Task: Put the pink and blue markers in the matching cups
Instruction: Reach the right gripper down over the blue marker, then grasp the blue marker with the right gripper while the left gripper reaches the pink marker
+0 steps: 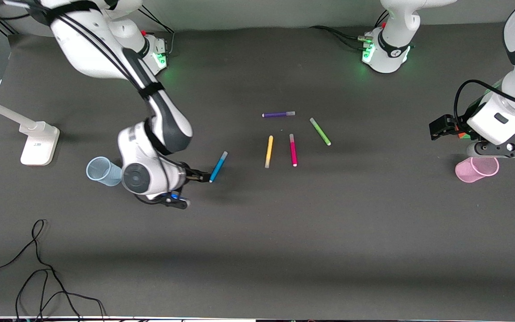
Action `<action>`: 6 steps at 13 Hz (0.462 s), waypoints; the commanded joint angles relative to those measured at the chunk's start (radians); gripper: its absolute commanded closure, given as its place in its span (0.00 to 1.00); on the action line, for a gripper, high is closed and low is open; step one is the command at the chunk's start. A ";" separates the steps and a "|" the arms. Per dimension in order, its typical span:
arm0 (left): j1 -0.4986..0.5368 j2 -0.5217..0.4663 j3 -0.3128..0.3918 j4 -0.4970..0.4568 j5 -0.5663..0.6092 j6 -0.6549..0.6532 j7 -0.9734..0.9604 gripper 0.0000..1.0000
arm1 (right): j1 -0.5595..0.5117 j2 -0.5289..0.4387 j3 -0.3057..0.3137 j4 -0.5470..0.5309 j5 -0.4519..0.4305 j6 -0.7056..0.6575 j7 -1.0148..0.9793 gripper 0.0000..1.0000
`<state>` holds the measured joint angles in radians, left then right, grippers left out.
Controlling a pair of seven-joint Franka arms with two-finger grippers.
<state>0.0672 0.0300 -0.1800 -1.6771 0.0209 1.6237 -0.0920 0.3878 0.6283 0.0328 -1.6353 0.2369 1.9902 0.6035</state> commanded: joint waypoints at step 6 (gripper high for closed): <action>-0.020 -0.004 -0.004 -0.016 0.007 -0.001 0.009 0.00 | 0.031 0.125 -0.005 0.009 0.087 0.145 0.079 0.62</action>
<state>0.0659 0.0300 -0.1831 -1.6788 0.0207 1.6235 -0.0912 0.4169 0.7541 0.0311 -1.6355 0.2988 2.1315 0.6646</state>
